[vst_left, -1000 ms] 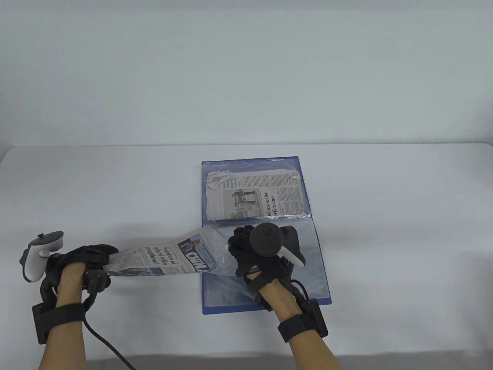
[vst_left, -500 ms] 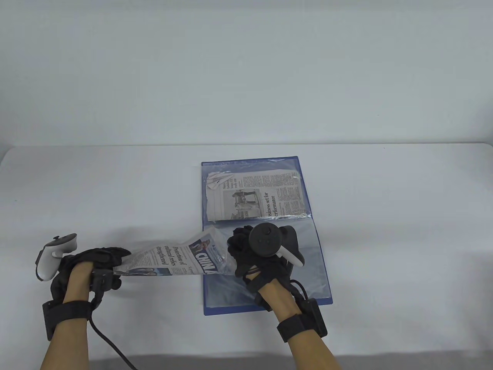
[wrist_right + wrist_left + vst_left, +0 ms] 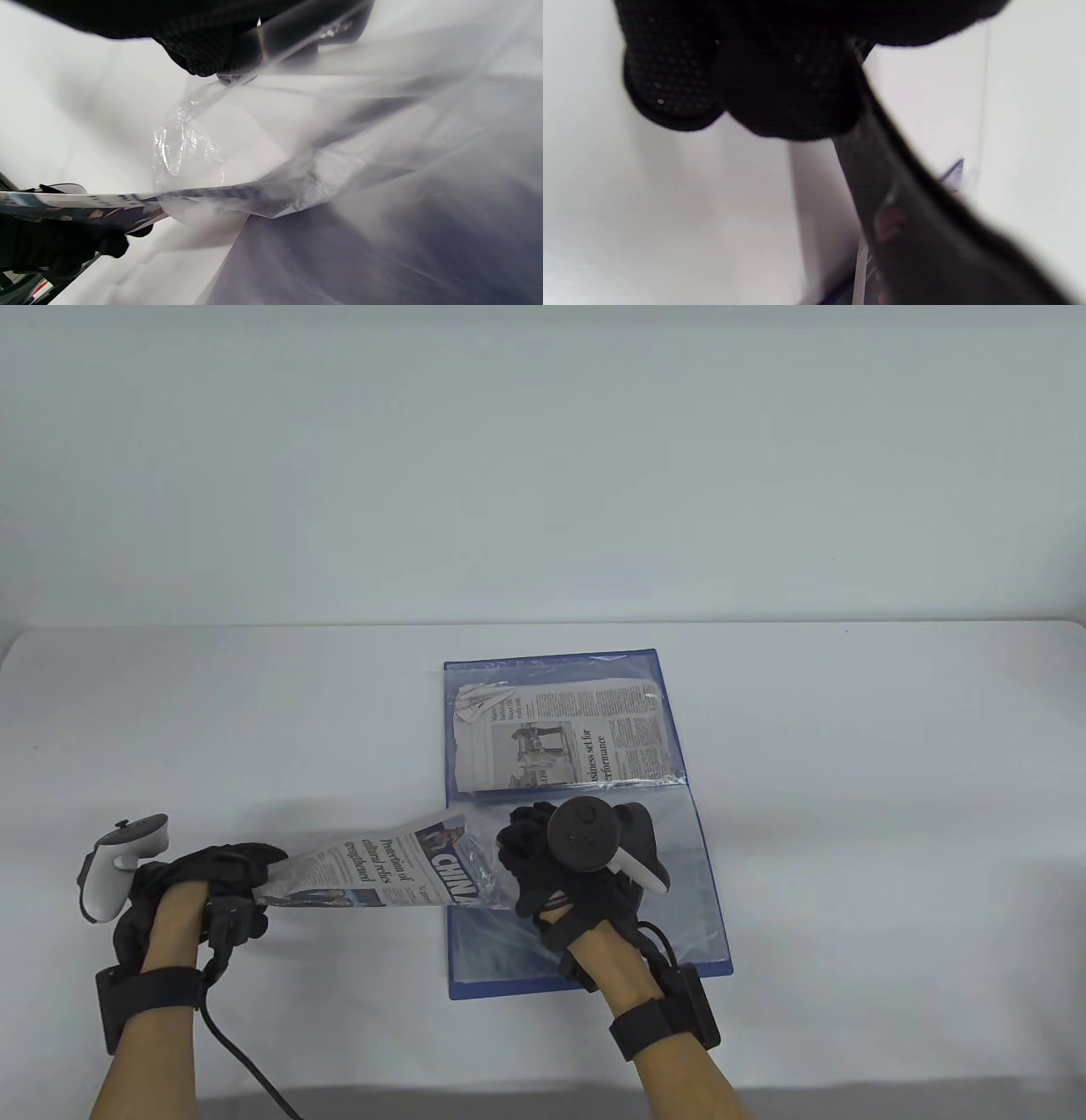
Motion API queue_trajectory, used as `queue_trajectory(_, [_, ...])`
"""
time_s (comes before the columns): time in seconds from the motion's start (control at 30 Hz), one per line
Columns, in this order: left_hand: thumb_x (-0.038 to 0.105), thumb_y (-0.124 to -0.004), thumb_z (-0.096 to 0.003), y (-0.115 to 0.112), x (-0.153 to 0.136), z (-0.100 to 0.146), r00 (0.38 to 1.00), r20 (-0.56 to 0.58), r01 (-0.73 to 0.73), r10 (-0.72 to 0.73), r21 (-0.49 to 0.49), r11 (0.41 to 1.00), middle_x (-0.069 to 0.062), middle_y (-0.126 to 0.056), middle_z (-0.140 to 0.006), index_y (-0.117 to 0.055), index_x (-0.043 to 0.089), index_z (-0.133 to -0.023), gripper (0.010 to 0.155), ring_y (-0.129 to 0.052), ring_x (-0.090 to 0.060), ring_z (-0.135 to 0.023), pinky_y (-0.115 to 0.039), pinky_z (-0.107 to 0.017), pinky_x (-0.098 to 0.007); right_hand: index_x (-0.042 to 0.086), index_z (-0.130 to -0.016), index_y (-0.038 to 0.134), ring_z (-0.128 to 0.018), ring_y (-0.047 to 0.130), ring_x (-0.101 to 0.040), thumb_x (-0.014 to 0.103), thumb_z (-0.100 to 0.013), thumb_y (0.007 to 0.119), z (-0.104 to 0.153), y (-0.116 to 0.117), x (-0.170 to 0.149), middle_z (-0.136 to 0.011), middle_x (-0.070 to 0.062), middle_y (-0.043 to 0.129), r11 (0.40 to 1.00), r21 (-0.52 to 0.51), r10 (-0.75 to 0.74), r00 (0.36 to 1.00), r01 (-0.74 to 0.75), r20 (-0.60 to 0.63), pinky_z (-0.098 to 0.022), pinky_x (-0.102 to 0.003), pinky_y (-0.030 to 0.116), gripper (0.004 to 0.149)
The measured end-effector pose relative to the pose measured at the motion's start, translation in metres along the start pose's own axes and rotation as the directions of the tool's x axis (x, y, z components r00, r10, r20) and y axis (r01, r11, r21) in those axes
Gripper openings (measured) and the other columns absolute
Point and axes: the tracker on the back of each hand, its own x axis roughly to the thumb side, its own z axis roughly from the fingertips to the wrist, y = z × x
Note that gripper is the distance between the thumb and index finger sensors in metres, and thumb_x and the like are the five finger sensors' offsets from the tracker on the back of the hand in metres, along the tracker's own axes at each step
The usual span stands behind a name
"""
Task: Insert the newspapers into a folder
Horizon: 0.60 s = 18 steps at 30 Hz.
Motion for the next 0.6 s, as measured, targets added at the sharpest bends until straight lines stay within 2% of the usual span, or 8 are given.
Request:
queue_trajectory(0.1, [0.028, -0.064, -0.0639, -0.014, 0.008, -0.008, 0.992, 0.026, 0.119, -0.120, 0.038, 0.992, -0.006, -0.089, -0.088, -0.063, 0.031, -0.112, 0.048, -0.104, -0.010, -0.027, -0.094, -0.043, -0.036, 0.011, -0.091, 0.072, -0.098, 0.049, -0.047, 0.029, -0.059, 0.076, 0.000, 0.001, 0.001, -0.106, -0.021, 0.056, 1.000, 0.006, 0.000, 1.000, 0.000, 0.003, -0.063, -0.076, 0.031, 0.037])
queue_trajectory(0.2, [0.039, -0.064, -0.0637, -0.032, 0.016, -0.011, 0.971, 0.029, 0.228, -0.235, 0.163, 0.960, -0.005, -0.088, -0.090, -0.040, 0.028, -0.118, 0.060, -0.104, -0.009, -0.029, -0.093, -0.045, -0.036, 0.011, -0.091, 0.072, -0.098, 0.049, -0.047, 0.029, -0.059, 0.076, -0.001, 0.003, 0.001, -0.106, -0.021, 0.056, 1.000, 0.017, 0.007, 1.000, -0.007, 0.002, -0.063, -0.076, 0.031, 0.037])
queue_trajectory(0.23, [0.045, -0.062, -0.0624, -0.035, 0.018, -0.012, 0.968, 0.038, 0.237, -0.248, 0.186, 0.954, -0.007, -0.084, -0.095, -0.029, 0.025, -0.119, 0.069, -0.105, -0.011, -0.034, -0.092, -0.048, -0.038, 0.011, -0.091, 0.072, -0.098, 0.049, -0.047, 0.029, -0.059, 0.076, -0.002, 0.004, 0.001, -0.106, -0.021, 0.056, 1.000, 0.019, 0.009, 1.000, -0.009, 0.002, -0.063, -0.076, 0.031, 0.037])
queue_trajectory(0.33, [0.056, -0.057, -0.0595, -0.043, 0.019, -0.001, 0.988, -0.002, 0.152, -0.155, 0.215, 0.965, -0.019, -0.058, -0.111, -0.003, 0.022, -0.116, 0.085, -0.094, -0.031, -0.072, -0.072, -0.071, -0.055, 0.011, -0.091, 0.072, -0.098, 0.050, -0.047, 0.029, -0.059, 0.076, -0.002, 0.005, 0.001, -0.106, -0.021, 0.056, 1.000, 0.026, 0.013, 1.000, -0.013, 0.001, -0.063, -0.076, 0.031, 0.037])
queue_trajectory(0.43, [0.056, -0.055, -0.0602, -0.049, 0.023, 0.010, 0.981, -0.055, 0.192, -0.187, 0.111, 0.975, -0.026, -0.021, -0.118, 0.011, 0.025, -0.110, 0.089, -0.057, -0.048, -0.105, -0.057, -0.075, -0.068, 0.012, -0.091, 0.072, -0.098, 0.050, -0.047, 0.029, -0.059, 0.076, -0.003, 0.005, 0.002, -0.106, -0.021, 0.056, 0.999, 0.031, 0.013, 1.000, -0.013, -0.001, -0.063, -0.076, 0.031, 0.037])
queue_trajectory(0.47, [0.056, -0.055, -0.0605, -0.052, 0.024, 0.010, 0.978, -0.030, 0.210, -0.209, 0.055, 0.976, -0.027, -0.012, -0.117, 0.014, 0.023, -0.109, 0.090, -0.050, -0.050, -0.107, -0.053, -0.076, -0.070, 0.011, -0.091, 0.072, -0.098, 0.049, -0.047, 0.029, -0.059, 0.076, -0.003, 0.006, 0.003, -0.106, -0.021, 0.056, 0.999, 0.032, 0.012, 1.000, -0.012, 0.000, -0.063, -0.076, 0.031, 0.037])
queue_trajectory(0.53, [0.055, -0.054, -0.0608, -0.061, 0.022, 0.007, 0.989, 0.067, 0.132, -0.130, -0.028, 0.991, -0.027, -0.004, -0.116, 0.015, 0.024, -0.108, 0.089, -0.038, -0.051, -0.110, -0.046, -0.077, -0.070, 0.011, -0.091, 0.072, -0.098, 0.050, -0.047, 0.029, -0.059, 0.076, -0.003, 0.006, 0.004, -0.106, -0.021, 0.056, 0.999, 0.036, 0.017, 1.000, -0.017, 0.001, -0.063, -0.076, 0.031, 0.037])
queue_trajectory(0.6, [0.054, -0.054, -0.0611, -0.071, 0.023, 0.003, 0.988, 0.128, 0.091, -0.084, -0.053, 0.994, -0.026, -0.003, -0.116, 0.012, 0.023, -0.110, 0.087, -0.029, -0.052, -0.111, -0.042, -0.079, -0.069, 0.011, -0.091, 0.072, -0.098, 0.050, -0.047, 0.029, -0.059, 0.076, -0.002, 0.007, 0.005, -0.106, -0.021, 0.056, 0.999, 0.038, 0.020, 1.000, -0.020, 0.004, -0.063, -0.076, 0.031, 0.037])
